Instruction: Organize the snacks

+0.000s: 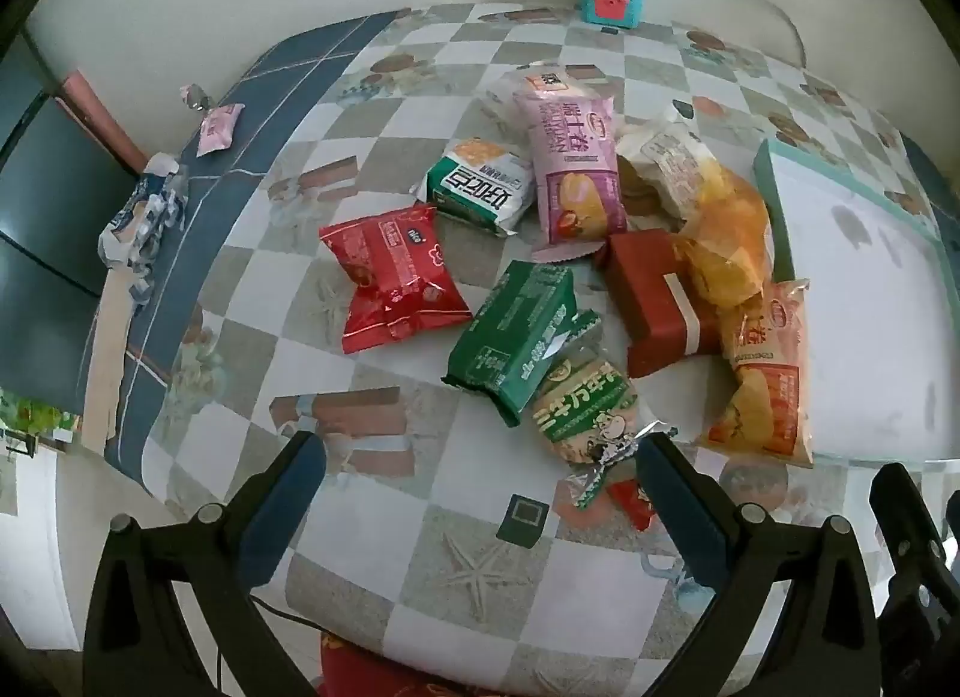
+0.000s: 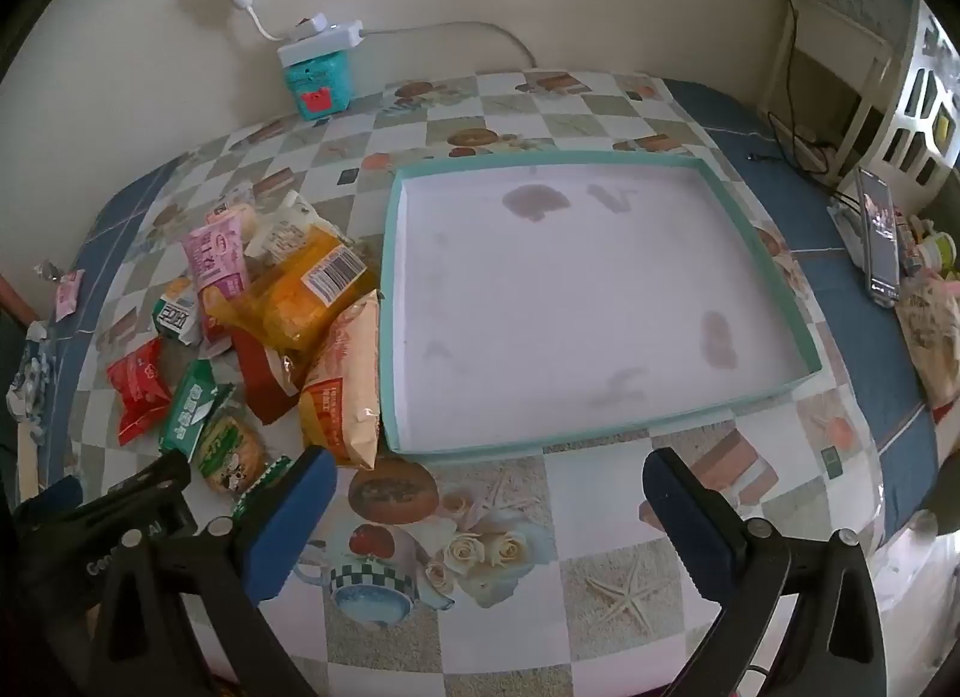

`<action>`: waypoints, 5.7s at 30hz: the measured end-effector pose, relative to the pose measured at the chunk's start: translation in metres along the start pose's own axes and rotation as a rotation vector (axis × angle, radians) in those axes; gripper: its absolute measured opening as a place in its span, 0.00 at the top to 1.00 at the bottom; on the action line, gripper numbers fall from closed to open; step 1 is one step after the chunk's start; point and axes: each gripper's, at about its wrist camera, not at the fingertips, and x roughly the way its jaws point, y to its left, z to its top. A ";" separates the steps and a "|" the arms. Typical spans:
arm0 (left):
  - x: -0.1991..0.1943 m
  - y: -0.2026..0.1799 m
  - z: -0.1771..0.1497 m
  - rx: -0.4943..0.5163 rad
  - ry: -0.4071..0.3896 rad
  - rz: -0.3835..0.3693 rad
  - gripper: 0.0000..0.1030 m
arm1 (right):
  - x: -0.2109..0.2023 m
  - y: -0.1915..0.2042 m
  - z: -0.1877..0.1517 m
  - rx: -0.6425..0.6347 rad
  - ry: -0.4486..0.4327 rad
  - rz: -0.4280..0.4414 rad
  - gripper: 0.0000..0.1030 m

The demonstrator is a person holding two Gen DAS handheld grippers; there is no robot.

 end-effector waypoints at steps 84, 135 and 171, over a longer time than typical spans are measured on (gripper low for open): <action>-0.002 -0.003 0.000 -0.001 -0.006 0.044 0.00 | 0.001 0.000 0.000 0.010 0.002 0.047 0.00; 0.090 -0.037 0.045 -0.189 0.233 -0.155 0.36 | 0.060 0.025 0.029 -0.058 0.093 -0.029 0.00; 0.085 0.018 0.037 -0.266 0.258 -0.035 0.43 | 0.075 0.110 0.008 -0.431 0.048 -0.144 0.50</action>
